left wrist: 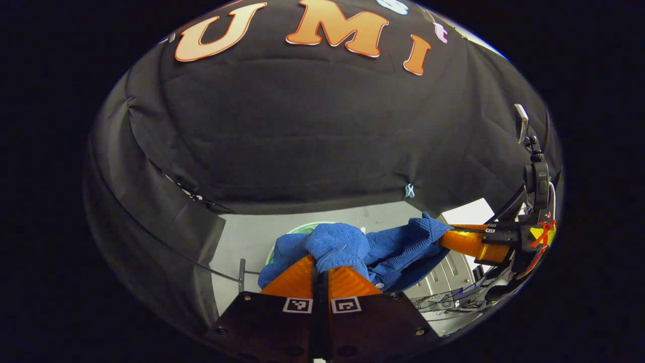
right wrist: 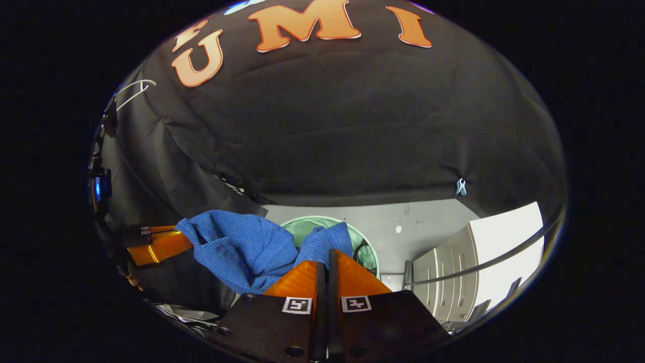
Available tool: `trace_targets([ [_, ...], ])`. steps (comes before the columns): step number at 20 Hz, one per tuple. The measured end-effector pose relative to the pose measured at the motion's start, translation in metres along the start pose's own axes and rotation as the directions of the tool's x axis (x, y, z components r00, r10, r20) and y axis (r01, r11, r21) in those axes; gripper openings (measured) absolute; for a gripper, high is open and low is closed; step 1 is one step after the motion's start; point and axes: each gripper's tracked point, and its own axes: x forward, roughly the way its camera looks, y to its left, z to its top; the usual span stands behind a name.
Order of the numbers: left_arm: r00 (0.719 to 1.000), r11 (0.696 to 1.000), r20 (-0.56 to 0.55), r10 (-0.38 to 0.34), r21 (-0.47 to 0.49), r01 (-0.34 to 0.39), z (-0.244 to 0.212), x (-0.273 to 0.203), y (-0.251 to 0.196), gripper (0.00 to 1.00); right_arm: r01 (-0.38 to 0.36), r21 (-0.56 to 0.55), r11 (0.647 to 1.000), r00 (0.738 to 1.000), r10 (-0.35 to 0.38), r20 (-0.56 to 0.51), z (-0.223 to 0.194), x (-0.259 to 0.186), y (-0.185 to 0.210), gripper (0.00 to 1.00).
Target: Grasp the clothes on the hanger with both hands and then place them into the laundry hamper below.
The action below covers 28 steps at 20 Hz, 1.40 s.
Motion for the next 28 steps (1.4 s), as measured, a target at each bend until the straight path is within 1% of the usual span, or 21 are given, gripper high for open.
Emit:
trace_targets([
  [3, 0.998, 1.0, -0.065, 0.025, 0.014, -0.024, -0.018, 0.014, 0.007, 0.0, 0.021, 0.008, 1.0, 0.998, -0.02, -0.059, -0.02, 0.015, -0.002, 0.08],
  [6, 0.992, 0.999, -0.115, 0.047, 0.003, -0.047, -0.028, 0.025, 0.01, 0.0, 0.034, 0.008, 0.999, 0.994, -0.033, -0.102, -0.031, 0.021, -0.005, 0.08],
  [8, 0.989, 0.998, -0.134, 0.067, -0.005, -0.068, -0.033, 0.027, 0.014, 0.01, 0.056, 0.004, 0.998, 0.991, -0.055, -0.124, -0.04, 0.025, -0.012, 0.08],
  [10, 0.985, 0.996, -0.153, 0.08, -0.019, -0.084, -0.042, 0.027, 0.019, 0.06, 0.072, 0.01, 0.997, 0.987, -0.069, -0.145, -0.048, 0.028, -0.016, 0.08],
  [11, 0.983, 0.995, -0.156, 0.092, -0.023, -0.096, -0.044, 0.026, 0.022, 0.11, 0.074, 0.016, 0.997, 0.985, -0.071, -0.156, -0.051, 0.029, -0.016, 0.09],
  [13, 0.984, 0.994, -0.152, 0.094, -0.039, -0.101, -0.044, 0.02, 0.023, 0.16, 0.057, 0.036, 0.998, 0.986, -0.051, -0.158, -0.054, 0.029, -0.012, 0.09],
  [14, 0.984, 0.994, -0.15, 0.092, -0.048, -0.1, -0.044, 0.016, 0.024, 0.26, 0.052, 0.039, 0.998, 0.989, -0.046, -0.138, -0.049, 0.027, -0.011, 0.16],
  [15, 0.984, 0.993, -0.148, 0.097, -0.056, -0.106, -0.046, 0.013, 0.027, 0.33, 0.058, 0.03, 0.998, 0.991, -0.054, -0.123, -0.044, 0.022, -0.013, 0.19],
  [16, 0.985, 0.992, -0.143, 0.101, -0.063, -0.111, -0.047, 0.01, 0.028, 0.36, 0.071, 0.015, 0.997, 0.991, -0.069, -0.115, -0.04, 0.018, -0.016, 0.19],
  [17, 0.985, 0.991, -0.137, 0.103, -0.073, -0.113, -0.047, 0.008, 0.026, 0.43, 0.07, 0.011, 0.997, 0.992, -0.068, -0.104, -0.038, 0.013, -0.016, 0.19],
  [18, 0.986, 0.99, -0.132, 0.105, -0.081, -0.116, -0.047, 0.004, 0.025, 0.48, 0.074, 0.011, 0.997, 0.993, -0.073, -0.095, -0.036, 0.01, -0.015, 0.31],
  [19, 0.986, 0.989, -0.126, 0.108, -0.087, -0.119, -0.045, 0.002, 0.024, 0.58, 0.079, 0.012, 0.997, 0.993, -0.078, -0.086, -0.036, 0.007, -0.017, 0.29],
  [20, 0.987, 0.989, -0.119, 0.107, -0.092, -0.119, -0.043, -0.002, 0.022, 0.69, 0.084, 0.017, 0.996, 0.993, -0.082, -0.079, -0.035, 0.002, -0.018, 0.32],
  [21, 0.988, 0.989, -0.112, 0.103, -0.097, -0.114, -0.041, -0.006, 0.019, 0.66, 0.079, 0.027, 0.997, 0.995, -0.076, -0.071, -0.035, -0.001, -0.017, 0.35],
  [22, 0.989, 0.988, -0.104, 0.101, -0.103, -0.112, -0.039, -0.011, 0.015, 0.66, 0.081, 0.032, 0.996, 0.995, -0.079, -0.063, -0.035, -0.005, -0.017, 0.55],
  [23, 0.99, 0.988, -0.094, 0.103, -0.105, -0.113, -0.041, -0.016, 0.014, 0.71, 0.083, 0.032, 0.996, 0.995, -0.081, -0.055, -0.036, -0.01, -0.019, 0.51],
  [24, 0.991, 0.988, -0.084, 0.107, -0.105, -0.115, -0.041, -0.02, 0.014, 0.67, 0.089, 0.031, 0.996, 0.995, -0.087, -0.048, -0.036, -0.015, -0.021, 0.61],
  [25, 0.991, 0.988, -0.067, 0.114, -0.101, -0.121, -0.038, -0.028, 0.011, 0.69, 0.091, 0.033, 0.995, 0.995, -0.089, -0.043, -0.037, -0.02, -0.023, 0.61],
  [27, 0.992, 0.988, -0.022, 0.122, -0.096, -0.124, -0.03, -0.041, 0.007, 0.7, 0.096, 0.031, 0.995, 0.995, -0.096, -0.006, -0.031, -0.035, -0.023, 0.72],
  [28, 0.992, 0.988, -0.003, 0.123, -0.098, -0.123, -0.026, -0.049, 0.003, 0.7, 0.098, 0.024, 0.995, 0.995, -0.098, 0.015, -0.027, -0.044, -0.023, 0.87],
])
